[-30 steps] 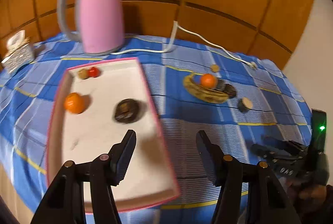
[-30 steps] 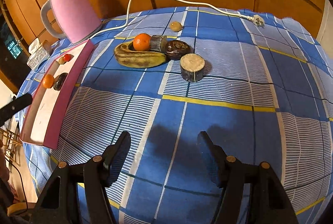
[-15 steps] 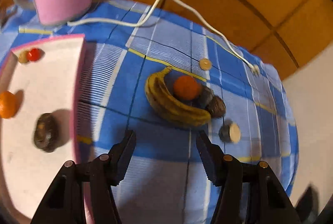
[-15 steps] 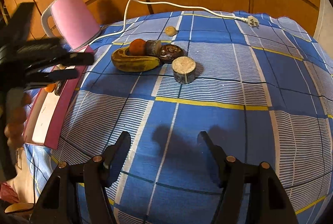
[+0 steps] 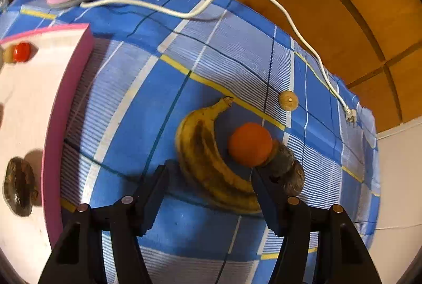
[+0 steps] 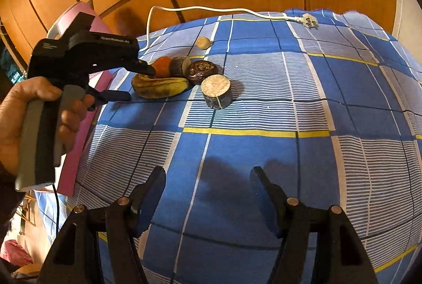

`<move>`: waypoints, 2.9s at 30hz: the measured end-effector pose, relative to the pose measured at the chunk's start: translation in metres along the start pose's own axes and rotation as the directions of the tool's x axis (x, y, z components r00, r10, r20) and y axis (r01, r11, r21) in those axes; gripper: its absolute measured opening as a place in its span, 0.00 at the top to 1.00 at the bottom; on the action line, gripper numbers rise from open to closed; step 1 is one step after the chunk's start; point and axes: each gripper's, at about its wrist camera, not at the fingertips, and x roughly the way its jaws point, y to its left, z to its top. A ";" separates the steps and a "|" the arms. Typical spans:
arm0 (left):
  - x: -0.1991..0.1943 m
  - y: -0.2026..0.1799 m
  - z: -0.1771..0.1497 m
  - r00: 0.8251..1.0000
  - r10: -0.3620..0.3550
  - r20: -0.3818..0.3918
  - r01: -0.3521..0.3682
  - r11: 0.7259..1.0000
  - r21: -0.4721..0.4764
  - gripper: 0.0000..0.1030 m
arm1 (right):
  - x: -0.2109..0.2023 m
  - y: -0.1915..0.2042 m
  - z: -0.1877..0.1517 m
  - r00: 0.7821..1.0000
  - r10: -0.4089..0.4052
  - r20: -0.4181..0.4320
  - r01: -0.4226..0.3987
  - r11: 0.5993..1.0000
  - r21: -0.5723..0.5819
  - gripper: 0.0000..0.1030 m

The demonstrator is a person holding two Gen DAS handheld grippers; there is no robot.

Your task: Organize fruits

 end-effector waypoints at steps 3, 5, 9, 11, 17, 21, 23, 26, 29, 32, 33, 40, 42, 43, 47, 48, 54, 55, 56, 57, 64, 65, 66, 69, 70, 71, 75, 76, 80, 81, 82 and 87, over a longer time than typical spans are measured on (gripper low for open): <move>0.002 -0.007 -0.002 0.999 0.034 0.025 -0.035 0.999 0.041 0.36 | 0.001 -0.001 0.000 1.000 0.001 0.001 -0.001 1.000 0.004 0.35; 0.003 -0.011 -0.005 0.997 0.058 0.044 -0.061 0.995 0.080 0.38 | 0.002 -0.002 0.001 1.000 0.002 0.000 -0.002 1.000 0.008 0.35; -0.004 -0.014 -0.011 0.996 0.034 0.080 -0.047 0.984 0.172 0.44 | 0.001 -0.004 0.000 1.000 0.001 0.000 -0.001 1.000 0.019 0.35; -0.010 -0.008 -0.011 0.997 0.004 0.071 -0.018 0.982 0.189 0.52 | 0.000 -0.005 0.000 1.000 -0.001 0.003 0.001 1.000 0.023 0.35; -0.025 -0.001 -0.012 0.999 -0.033 -0.006 0.034 0.949 0.314 0.59 | -0.002 -0.011 0.001 1.000 -0.010 0.011 0.009 0.999 0.037 0.35; -0.017 0.004 -0.004 0.999 -0.030 -0.028 0.036 0.970 0.240 0.59 | -0.003 -0.012 0.002 1.000 -0.018 0.015 0.017 0.999 0.041 0.35; -0.009 0.004 0.002 1.000 -0.021 -0.022 0.025 0.984 0.175 0.58 | -0.003 -0.012 0.001 1.000 -0.014 0.014 0.014 0.999 0.048 0.35; -0.005 0.005 0.004 1.000 0.002 -0.006 -0.002 0.995 0.098 0.49 | -0.005 -0.010 -0.001 1.000 -0.018 0.012 0.018 0.999 0.037 0.35; -0.001 0.003 0.005 0.998 0.055 0.022 -0.056 0.997 0.050 0.38 | -0.006 -0.009 -0.001 1.000 -0.022 0.012 0.021 0.999 0.032 0.35; 0.001 -0.003 0.000 0.994 0.088 0.062 -0.091 0.994 0.058 0.39 | -0.006 -0.012 0.001 1.000 -0.025 0.014 0.024 0.999 0.040 0.35; 0.000 -0.004 -0.002 0.994 0.081 0.071 -0.085 0.994 0.062 0.44 | -0.006 -0.013 0.001 1.000 -0.025 0.014 0.024 0.999 0.044 0.35; -0.019 0.004 -0.009 0.996 -0.026 0.091 0.011 0.988 0.154 0.63 | -0.004 -0.017 0.002 1.000 -0.015 0.013 0.015 0.999 0.048 0.35; -0.028 0.006 -0.009 0.995 -0.065 0.069 0.049 0.976 0.210 0.67 | -0.002 -0.018 0.002 1.000 -0.011 0.011 0.011 0.999 0.048 0.35; -0.032 0.006 -0.009 0.995 -0.078 0.059 0.062 0.970 0.234 0.69 | -0.002 -0.018 0.002 1.000 -0.011 0.009 0.010 0.999 0.048 0.35; -0.044 0.008 -0.009 0.990 -0.144 0.007 0.135 0.941 0.309 0.76 | -0.004 -0.016 0.004 1.000 -0.010 0.018 0.009 0.999 0.045 0.35; -0.045 0.007 -0.010 0.989 -0.150 0.000 0.142 0.934 0.327 0.76 | -0.004 -0.015 0.004 1.000 -0.012 0.021 0.011 0.999 0.043 0.35; -0.058 0.013 -0.011 0.983 -0.183 -0.034 0.183 0.918 0.353 0.79 | -0.006 -0.013 0.002 1.000 -0.017 0.020 0.016 0.999 0.039 0.35; -0.059 0.015 -0.009 0.988 -0.157 -0.008 0.150 0.929 0.338 0.80 | -0.006 -0.013 0.001 1.000 -0.018 0.020 0.017 0.999 0.041 0.35; -0.059 0.015 -0.006 0.993 -0.116 0.024 0.102 0.940 0.326 0.79 | -0.007 -0.013 0.001 1.000 -0.019 0.020 0.018 0.999 0.041 0.35; -0.059 0.017 -0.006 0.994 -0.107 0.027 0.093 0.945 0.312 0.78 | -0.007 -0.013 0.002 1.000 -0.020 0.020 0.019 0.999 0.042 0.35; -0.075 -0.006 -0.018 0.990 0.007 0.139 -0.084 0.824 0.560 0.58 | -0.010 -0.013 0.004 0.999 -0.020 0.030 0.018 0.999 0.037 0.35; -0.077 -0.010 -0.020 0.989 0.011 0.150 -0.102 0.783 0.614 0.55 | -0.010 -0.013 0.004 0.999 -0.017 0.032 0.015 0.999 0.040 0.35; -0.077 -0.014 -0.023 0.989 0.010 0.151 -0.109 0.737 0.667 0.53 | -0.010 -0.014 0.003 0.999 -0.014 0.031 0.013 0.999 0.045 0.35; -0.067 -0.024 -0.027 0.992 0.012 0.129 -0.109 0.617 0.780 0.47 | -0.008 -0.014 0.002 1.000 -0.014 0.027 0.012 0.999 0.046 0.35; -0.063 -0.027 -0.028 0.992 0.021 0.123 -0.112 0.580 0.807 0.47 | -0.008 -0.014 0.002 1.000 -0.014 0.025 0.013 0.999 0.047 0.35; -0.057 -0.029 -0.026 0.992 0.036 0.119 -0.119 0.543 0.831 0.46 | -0.007 -0.015 0.002 1.000 -0.012 0.023 0.011 0.999 0.048 0.35; -0.040 -0.038 -0.028 0.993 0.066 0.093 -0.112 0.402 0.909 0.38 | -0.007 -0.017 0.003 1.000 -0.020 0.018 0.020 0.999 0.045 0.35; -0.035 -0.040 -0.029 0.993 0.077 0.087 -0.109 0.353 0.929 0.38 | -0.006 -0.018 0.003 1.000 -0.023 0.016 0.022 0.999 0.047 0.35; -0.013 -0.049 -0.034 0.991 0.113 0.064 -0.088 0.219 0.972 0.36 | -0.004 -0.025 0.005 0.999 -0.032 0.004 0.031 0.998 0.060 0.35; -0.008 -0.050 -0.033 0.992 0.113 0.055 -0.077 0.204 0.976 0.36 | -0.003 -0.026 0.005 0.999 -0.034 0.001 0.034 0.997 0.062 0.35; -0.005 -0.050 -0.031 0.992 0.114 0.052 -0.074 0.197 0.978 0.36 | -0.003 -0.027 0.006 0.999 -0.037 -0.001 0.037 0.997 0.063 0.35; 0.010 -0.051 -0.023 0.994 0.111 0.015 -0.038 0.205 0.978 0.36 | 0.002 -0.030 0.009 0.999 -0.042 -0.012 0.043 0.997 0.064 0.35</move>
